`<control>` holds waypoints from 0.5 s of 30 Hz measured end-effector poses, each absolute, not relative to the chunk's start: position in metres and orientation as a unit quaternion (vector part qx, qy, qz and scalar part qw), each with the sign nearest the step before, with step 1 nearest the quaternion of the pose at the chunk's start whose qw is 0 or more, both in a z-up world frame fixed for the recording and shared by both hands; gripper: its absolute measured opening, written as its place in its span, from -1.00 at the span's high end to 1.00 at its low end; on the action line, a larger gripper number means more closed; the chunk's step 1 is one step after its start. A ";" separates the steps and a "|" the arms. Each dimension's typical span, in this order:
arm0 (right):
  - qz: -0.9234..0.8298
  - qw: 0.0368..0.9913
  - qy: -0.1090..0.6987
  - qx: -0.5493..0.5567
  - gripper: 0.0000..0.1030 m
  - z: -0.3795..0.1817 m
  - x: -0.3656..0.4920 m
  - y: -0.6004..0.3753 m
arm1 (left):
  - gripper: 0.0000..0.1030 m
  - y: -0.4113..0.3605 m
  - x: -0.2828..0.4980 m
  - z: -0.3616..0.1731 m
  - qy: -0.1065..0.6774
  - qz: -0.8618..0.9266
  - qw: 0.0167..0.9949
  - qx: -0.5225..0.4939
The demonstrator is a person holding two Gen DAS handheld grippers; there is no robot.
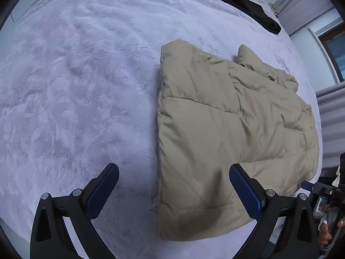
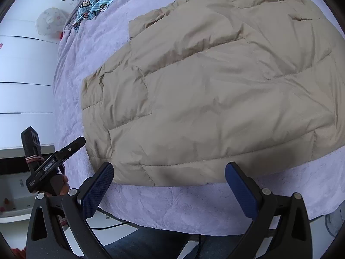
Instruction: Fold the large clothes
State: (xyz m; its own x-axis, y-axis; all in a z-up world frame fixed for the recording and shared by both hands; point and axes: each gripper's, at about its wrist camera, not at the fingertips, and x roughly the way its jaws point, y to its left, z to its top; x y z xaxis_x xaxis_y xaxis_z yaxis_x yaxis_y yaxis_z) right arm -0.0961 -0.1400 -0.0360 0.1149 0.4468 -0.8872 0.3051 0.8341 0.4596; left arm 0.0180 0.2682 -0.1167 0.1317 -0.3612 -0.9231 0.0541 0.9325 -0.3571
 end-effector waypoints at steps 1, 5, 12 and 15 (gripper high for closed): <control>0.051 0.691 0.664 0.279 -0.99 -0.035 -0.094 -0.142 | -0.98 0.273 0.023 -0.123 0.648 -0.152 0.733 -0.137; 0.048 0.693 0.668 0.266 -0.99 -0.033 -0.089 -0.147 | -0.98 0.276 0.042 -0.157 0.667 -0.217 0.679 -0.215; 0.038 0.685 0.672 0.278 -0.99 -0.035 -0.087 -0.157 | -0.98 0.240 0.065 -0.190 0.676 -0.281 0.640 -0.235; 0.030 0.688 0.668 0.282 -0.99 -0.033 -0.087 -0.164 | -0.98 0.218 0.069 -0.197 0.683 -0.333 0.604 -0.242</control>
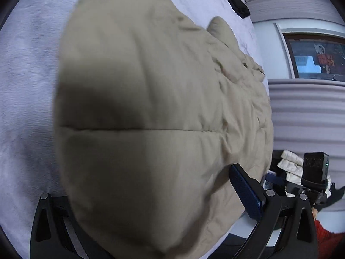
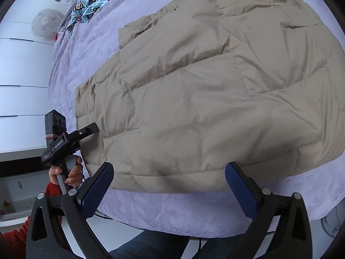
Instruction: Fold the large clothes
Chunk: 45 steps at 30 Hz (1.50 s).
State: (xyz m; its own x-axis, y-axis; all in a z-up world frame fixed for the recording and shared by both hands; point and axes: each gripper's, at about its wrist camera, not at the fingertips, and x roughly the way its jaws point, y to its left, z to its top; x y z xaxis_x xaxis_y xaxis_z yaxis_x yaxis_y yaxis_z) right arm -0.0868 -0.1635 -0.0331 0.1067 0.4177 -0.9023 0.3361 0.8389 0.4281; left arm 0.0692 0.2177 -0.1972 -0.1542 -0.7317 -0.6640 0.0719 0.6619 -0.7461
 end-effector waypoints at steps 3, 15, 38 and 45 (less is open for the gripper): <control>0.023 0.691 0.665 0.281 -0.99 -0.033 -0.084 -0.171 | -0.90 0.196 0.068 -0.204 0.694 -0.352 0.597 -0.197; 0.006 0.747 0.614 0.255 0.74 -0.049 -0.044 -0.197 | 0.53 0.195 0.060 -0.131 0.662 -0.379 0.603 -0.234; 0.067 0.721 0.584 0.367 0.75 -0.089 -0.039 -0.262 | 0.12 -0.066 0.019 0.015 0.658 -0.378 0.651 -0.009; -0.012 0.734 0.530 0.424 0.75 -0.056 -0.136 -0.342 | -0.37 -0.148 0.021 -0.016 0.665 -0.472 0.578 -0.031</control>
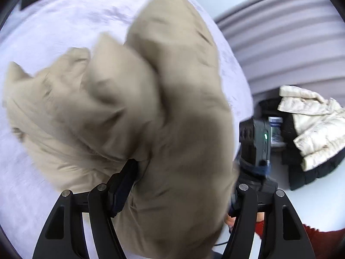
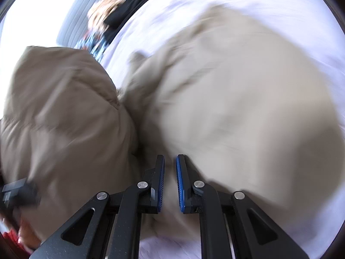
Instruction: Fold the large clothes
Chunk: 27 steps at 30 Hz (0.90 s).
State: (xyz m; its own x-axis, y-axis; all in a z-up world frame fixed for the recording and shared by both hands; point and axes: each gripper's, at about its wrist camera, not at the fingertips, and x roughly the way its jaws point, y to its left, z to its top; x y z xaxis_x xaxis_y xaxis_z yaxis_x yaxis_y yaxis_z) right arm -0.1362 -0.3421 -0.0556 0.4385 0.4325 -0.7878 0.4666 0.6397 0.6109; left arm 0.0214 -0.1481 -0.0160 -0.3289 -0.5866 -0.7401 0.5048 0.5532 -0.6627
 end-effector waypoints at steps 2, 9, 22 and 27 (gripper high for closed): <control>-0.034 0.732 0.518 0.441 0.75 -0.052 -0.165 -0.353 | -0.63 -0.167 0.024 -0.039 0.682 -0.487 0.543 -0.057; -0.087 0.741 0.491 0.449 -0.27 -0.021 -0.223 -0.342 | -0.63 -0.218 0.033 -0.075 0.693 -0.468 0.547 -0.048; -0.074 0.802 0.476 0.353 0.23 0.017 -0.156 -0.295 | -0.63 -0.189 0.038 0.021 0.504 -0.419 0.752 0.076; -0.113 0.820 0.481 0.289 0.77 0.027 -0.161 -0.305 | -0.40 -0.132 0.082 -0.006 0.494 -0.293 0.810 0.112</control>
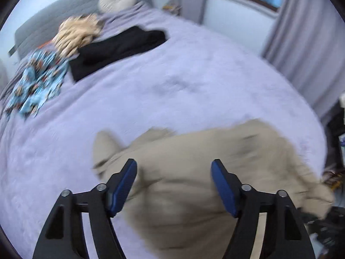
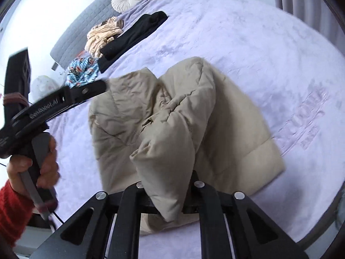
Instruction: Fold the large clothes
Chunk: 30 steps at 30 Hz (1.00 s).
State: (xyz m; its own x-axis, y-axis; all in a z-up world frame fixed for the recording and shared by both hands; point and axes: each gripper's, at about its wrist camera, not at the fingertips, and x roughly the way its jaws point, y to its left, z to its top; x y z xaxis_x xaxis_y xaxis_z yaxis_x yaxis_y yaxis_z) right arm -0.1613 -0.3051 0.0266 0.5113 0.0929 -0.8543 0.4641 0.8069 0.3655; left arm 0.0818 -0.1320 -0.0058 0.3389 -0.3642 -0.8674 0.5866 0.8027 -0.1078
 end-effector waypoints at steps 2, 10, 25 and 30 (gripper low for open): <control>-0.120 0.814 0.487 0.293 0.77 0.023 -0.170 -0.310 | -0.40 -0.121 0.097 -0.031 0.525 -0.275 0.801 0.088; -0.161 0.791 0.499 0.315 0.77 -0.007 -0.198 -0.363 | -0.40 -0.224 0.064 -0.068 0.512 -0.294 0.798 0.122; -0.102 0.783 0.479 0.384 0.42 0.005 -0.240 -0.446 | -0.42 -0.263 0.065 -0.088 0.525 -0.266 0.797 0.136; -0.039 0.818 0.456 0.347 -0.27 0.030 -0.171 -0.458 | -0.43 -0.260 0.063 -0.087 0.521 -0.256 0.803 0.133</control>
